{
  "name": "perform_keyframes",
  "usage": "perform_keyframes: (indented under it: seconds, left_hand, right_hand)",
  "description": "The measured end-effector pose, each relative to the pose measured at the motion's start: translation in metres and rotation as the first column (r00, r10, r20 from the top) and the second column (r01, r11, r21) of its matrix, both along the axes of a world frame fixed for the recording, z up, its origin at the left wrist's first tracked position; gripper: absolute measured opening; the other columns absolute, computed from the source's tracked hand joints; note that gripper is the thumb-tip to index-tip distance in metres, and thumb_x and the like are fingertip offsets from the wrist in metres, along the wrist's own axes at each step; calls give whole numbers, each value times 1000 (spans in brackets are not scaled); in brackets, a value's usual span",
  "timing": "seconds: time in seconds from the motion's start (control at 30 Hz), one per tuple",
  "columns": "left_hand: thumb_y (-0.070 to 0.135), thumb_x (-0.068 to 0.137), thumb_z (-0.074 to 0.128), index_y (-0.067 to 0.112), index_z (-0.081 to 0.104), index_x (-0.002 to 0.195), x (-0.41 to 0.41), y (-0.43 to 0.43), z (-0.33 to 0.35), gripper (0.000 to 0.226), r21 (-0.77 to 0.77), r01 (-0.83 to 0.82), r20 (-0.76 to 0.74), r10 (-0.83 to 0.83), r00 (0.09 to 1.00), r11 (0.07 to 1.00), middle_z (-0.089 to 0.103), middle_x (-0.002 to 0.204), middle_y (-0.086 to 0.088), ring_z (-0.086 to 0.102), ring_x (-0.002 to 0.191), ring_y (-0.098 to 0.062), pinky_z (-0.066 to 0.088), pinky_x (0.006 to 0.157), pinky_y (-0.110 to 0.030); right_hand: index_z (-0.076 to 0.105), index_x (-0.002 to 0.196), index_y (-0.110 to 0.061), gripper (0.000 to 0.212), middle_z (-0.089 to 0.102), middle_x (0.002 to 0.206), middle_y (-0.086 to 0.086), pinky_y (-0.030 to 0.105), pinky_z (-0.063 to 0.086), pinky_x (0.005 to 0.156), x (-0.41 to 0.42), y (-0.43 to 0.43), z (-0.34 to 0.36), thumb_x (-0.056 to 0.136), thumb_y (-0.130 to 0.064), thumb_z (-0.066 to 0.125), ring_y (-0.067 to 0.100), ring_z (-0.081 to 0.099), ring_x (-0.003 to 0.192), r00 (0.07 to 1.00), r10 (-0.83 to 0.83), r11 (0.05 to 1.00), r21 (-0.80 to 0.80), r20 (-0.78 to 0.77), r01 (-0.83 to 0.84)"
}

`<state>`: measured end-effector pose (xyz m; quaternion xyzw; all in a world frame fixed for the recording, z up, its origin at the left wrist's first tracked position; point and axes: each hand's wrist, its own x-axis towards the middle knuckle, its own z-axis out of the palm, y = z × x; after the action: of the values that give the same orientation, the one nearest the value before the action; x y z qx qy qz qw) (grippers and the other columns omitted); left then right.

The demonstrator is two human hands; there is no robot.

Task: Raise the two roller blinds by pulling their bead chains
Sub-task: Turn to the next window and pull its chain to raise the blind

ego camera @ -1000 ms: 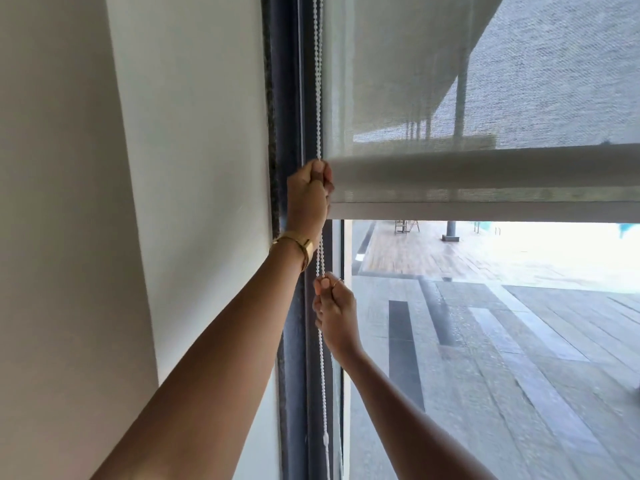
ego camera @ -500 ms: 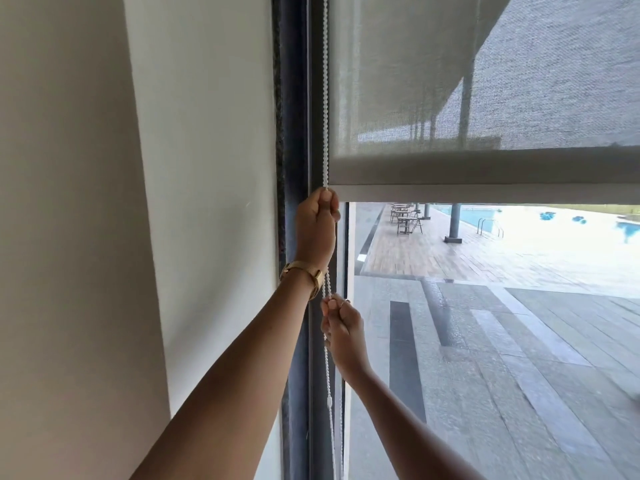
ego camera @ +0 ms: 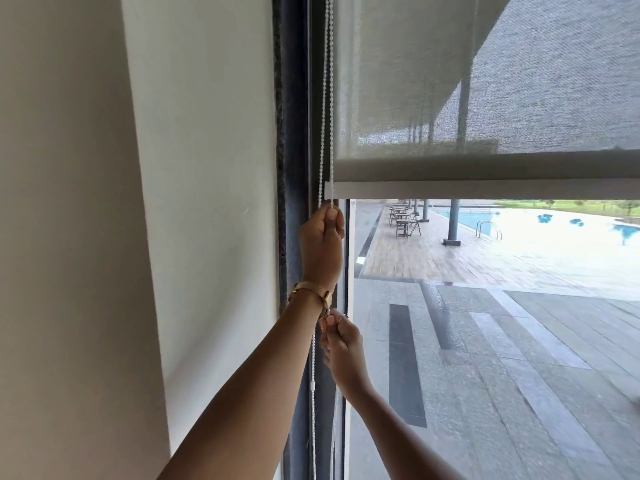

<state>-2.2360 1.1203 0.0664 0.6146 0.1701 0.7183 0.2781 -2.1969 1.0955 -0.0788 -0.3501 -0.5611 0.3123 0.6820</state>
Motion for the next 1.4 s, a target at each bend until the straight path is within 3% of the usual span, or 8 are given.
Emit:
perform_keyframes:
  seconds: [0.2, 0.37, 0.57, 0.7, 0.83, 1.2, 1.4]
  left_hand:
    - [10, 92, 32, 17, 43, 62, -4, 5, -13, 33, -3, 11, -5, -11, 1000, 1000, 38, 55, 6, 33, 52, -9, 26, 50, -20]
    - [11, 86, 32, 21, 39, 58, 1, 3, -15, 31, -17, 37, 7, -37, 999, 999, 36, 56, 5, 30, 53, -7, 25, 52, -21]
    - [13, 89, 33, 24, 41, 58, 5, 3, -20, 34, 3, 55, 12, -55, 998, 998, 40, 54, 13, 34, 51, -1, 29, 51, -13]
    - [14, 89, 33, 21, 41, 59, 2, 4, -20, 31, -1, 33, 6, -33, 999, 999, 38, 58, 4, 31, 53, -4, 28, 54, -24]
    - [15, 89, 33, 26, 41, 58, -3, 7, -25, 34, -1, 16, 8, -16, 1000, 1000, 38, 57, 5, 31, 56, -11, 28, 58, -31]
    - [14, 95, 34, 30, 45, 60, -3, 8, -30, 41, -38, 74, -42, -75, 996, 997, 42, 53, 15, 33, 53, -2, 31, 57, -22]
    - [18, 101, 33, 20, 55, 76, -8, 9, -28, 34, -82, 114, -16, -115, 993, 990, 37, 51, 11, 28, 42, -2, 25, 42, -13]
  right_hand:
    - [38, 74, -6, 27, 21, 58, -2, 11, 18, 37, 3, 0, -7, 101, -9, 35, 5, 18, 46, 999, 29, 999, -23, -22, -30]
    - [35, 63, -17, 39, 25, 56, -8, 12, 19, 39, 2, 5, -15, 101, -10, 36, 5, 19, 47, 1000, -11, 999, -32, -12, 11]
    - [34, 59, -18, 44, 28, 54, -6, 12, 19, 39, 2, 8, -16, 99, 1, 33, 4, 22, 46, 999, -18, 998, -53, -27, 16]
    - [35, 66, -13, 36, 28, 56, -4, 11, 20, 39, 2, 6, -15, 101, -5, 34, 3, 22, 46, 1000, -22, 998, -58, 1, 22]
    - [35, 66, -15, 36, 29, 51, -14, 11, 18, 37, 5, 6, -17, 102, -12, 35, 1, 21, 43, 1000, -7, 997, -72, 20, 9]
    - [41, 66, -15, 38, 32, 49, -11, 11, 19, 35, -1, -4, -19, 103, -15, 33, 1, 22, 40, 998, 54, 991, -117, -36, -58]
    - [50, 78, -10, 33, 28, 53, -6, 21, 11, 41, 5, -11, -18, 102, -23, 32, 6, 22, 44, 999, 37, 995, -96, 5, -37]
